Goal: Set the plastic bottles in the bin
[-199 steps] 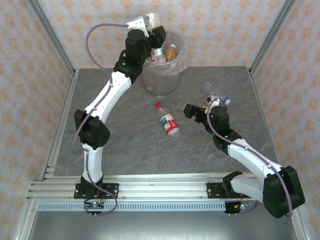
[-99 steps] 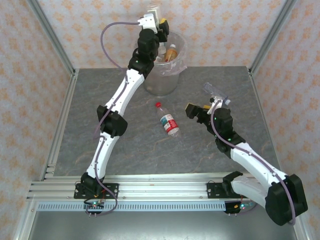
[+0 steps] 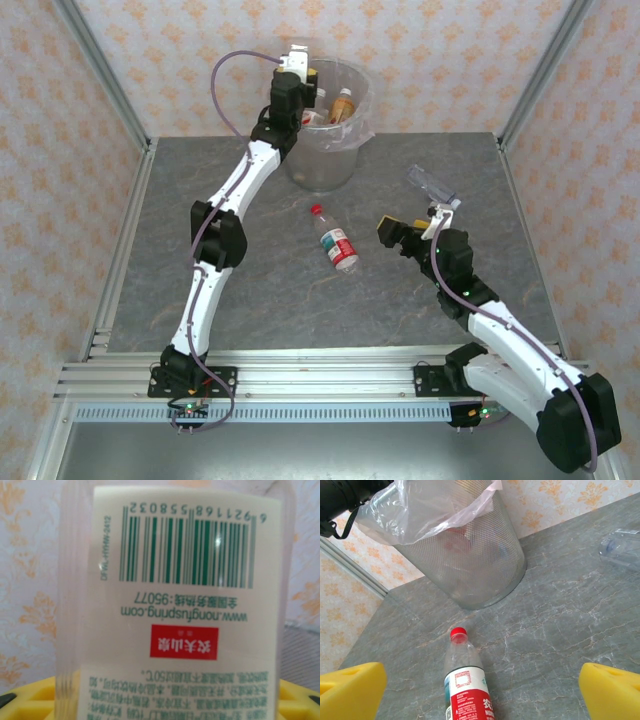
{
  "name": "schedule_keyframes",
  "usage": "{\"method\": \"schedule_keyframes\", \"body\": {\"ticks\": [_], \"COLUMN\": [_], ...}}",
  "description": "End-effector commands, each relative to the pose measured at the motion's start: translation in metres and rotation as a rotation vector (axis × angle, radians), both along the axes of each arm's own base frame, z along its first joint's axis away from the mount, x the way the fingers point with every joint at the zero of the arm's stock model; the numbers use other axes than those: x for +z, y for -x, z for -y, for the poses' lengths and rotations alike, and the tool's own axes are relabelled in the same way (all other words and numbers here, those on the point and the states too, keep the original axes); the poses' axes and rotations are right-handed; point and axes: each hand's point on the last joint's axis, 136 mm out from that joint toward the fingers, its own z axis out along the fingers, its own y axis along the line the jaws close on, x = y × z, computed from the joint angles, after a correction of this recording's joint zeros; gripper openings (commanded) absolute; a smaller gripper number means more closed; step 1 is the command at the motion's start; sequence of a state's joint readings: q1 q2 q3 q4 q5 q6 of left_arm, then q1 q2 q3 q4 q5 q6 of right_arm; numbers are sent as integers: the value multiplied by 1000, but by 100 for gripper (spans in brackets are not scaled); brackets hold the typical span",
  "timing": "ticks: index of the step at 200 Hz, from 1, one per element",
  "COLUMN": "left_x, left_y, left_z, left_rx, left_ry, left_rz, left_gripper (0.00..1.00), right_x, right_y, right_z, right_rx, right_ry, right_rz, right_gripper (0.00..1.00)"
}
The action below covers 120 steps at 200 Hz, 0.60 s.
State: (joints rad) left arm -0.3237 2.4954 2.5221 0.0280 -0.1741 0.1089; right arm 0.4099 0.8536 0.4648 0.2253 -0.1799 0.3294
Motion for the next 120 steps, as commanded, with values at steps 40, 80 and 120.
{"method": "schedule_keyframes", "body": {"ticks": [40, 80, 120], "left_x": [74, 97, 116], "left_y": [20, 31, 43], "left_z": [-14, -19, -15], "left_rx": [24, 19, -22], "left_ry": [-9, 57, 149], "left_rz": [141, 149, 135], "left_gripper": [60, 92, 100], "right_x": [-5, -8, -8], "right_y": [3, 3, 2], "right_z": [5, 6, 7], "right_rx": [-27, -28, -37], "right_ry": [6, 21, 23], "right_rz": [-10, -10, -9], "right_gripper": [99, 99, 99]}}
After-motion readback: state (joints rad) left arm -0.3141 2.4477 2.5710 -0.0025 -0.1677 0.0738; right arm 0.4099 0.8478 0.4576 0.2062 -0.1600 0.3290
